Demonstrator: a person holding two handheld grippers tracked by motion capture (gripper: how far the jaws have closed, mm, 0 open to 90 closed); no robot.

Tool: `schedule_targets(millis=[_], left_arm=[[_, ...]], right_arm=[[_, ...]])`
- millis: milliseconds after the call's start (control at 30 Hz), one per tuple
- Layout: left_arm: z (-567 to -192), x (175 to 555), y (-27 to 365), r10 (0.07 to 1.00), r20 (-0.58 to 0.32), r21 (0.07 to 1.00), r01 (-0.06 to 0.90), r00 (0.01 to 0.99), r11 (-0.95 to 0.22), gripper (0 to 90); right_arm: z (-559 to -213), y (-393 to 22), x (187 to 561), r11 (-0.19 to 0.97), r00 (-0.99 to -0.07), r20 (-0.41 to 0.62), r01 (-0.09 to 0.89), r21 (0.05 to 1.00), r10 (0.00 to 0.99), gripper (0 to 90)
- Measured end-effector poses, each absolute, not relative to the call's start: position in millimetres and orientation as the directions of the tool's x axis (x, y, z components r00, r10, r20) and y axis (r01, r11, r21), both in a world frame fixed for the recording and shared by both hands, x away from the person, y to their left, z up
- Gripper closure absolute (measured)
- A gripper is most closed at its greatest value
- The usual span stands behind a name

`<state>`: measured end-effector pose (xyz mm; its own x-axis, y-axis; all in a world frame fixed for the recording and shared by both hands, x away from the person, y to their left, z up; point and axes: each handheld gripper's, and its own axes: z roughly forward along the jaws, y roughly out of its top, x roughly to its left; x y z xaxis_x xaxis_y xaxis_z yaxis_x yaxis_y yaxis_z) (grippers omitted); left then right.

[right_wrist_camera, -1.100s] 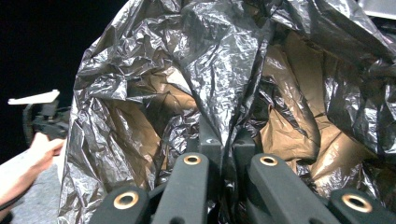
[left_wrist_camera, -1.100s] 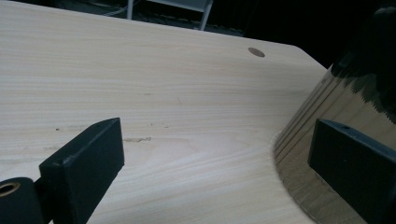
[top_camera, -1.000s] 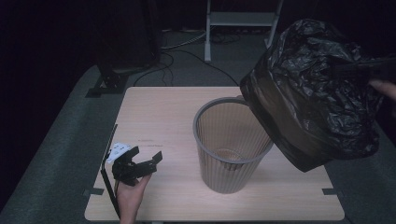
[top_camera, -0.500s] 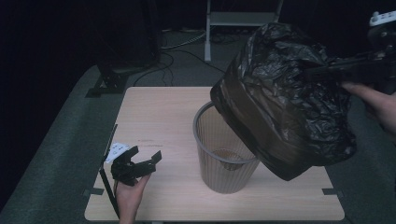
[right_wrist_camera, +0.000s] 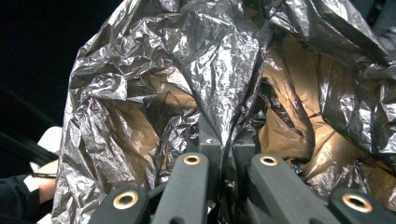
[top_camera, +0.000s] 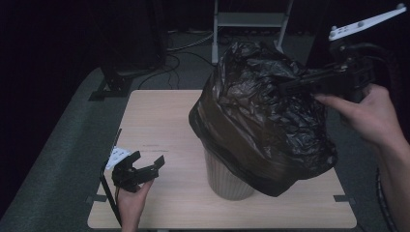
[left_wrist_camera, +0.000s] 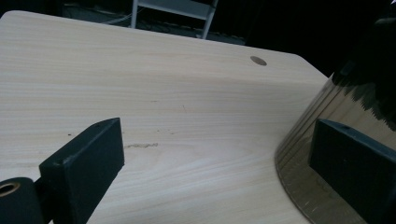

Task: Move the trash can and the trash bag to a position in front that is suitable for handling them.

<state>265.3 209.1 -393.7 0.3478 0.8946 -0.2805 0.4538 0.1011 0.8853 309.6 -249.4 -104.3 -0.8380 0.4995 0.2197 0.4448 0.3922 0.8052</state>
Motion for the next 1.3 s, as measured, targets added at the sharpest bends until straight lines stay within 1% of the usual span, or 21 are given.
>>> schedule_targets(millis=[200, 600, 1300], left_arm=[[-393.7, 265.1, 209.4, 0.894, -0.282, 0.886, 0.453, 0.348, 0.103, 2.7], [-393.8, 265.3, 210.7, 0.894, -0.286, 0.884, 0.455, 0.344, 0.107, 2.7], [-394.3, 265.6, 214.2, 0.894, -0.295, 0.882, 0.455, 0.337, 0.120, 2.7]], right_arm=[[-114.4, -229.2, 317.1, 0.420, -0.853, 0.233, 0.446, 0.790, 0.467, 88.4], [-135.3, -199.9, 331.8, 0.456, -0.861, 0.262, 0.463, 0.760, 0.437, 88.4], [-163.8, -183.5, 348.5, 0.504, -0.851, 0.280, 0.495, 0.707, 0.443, 88.4]])
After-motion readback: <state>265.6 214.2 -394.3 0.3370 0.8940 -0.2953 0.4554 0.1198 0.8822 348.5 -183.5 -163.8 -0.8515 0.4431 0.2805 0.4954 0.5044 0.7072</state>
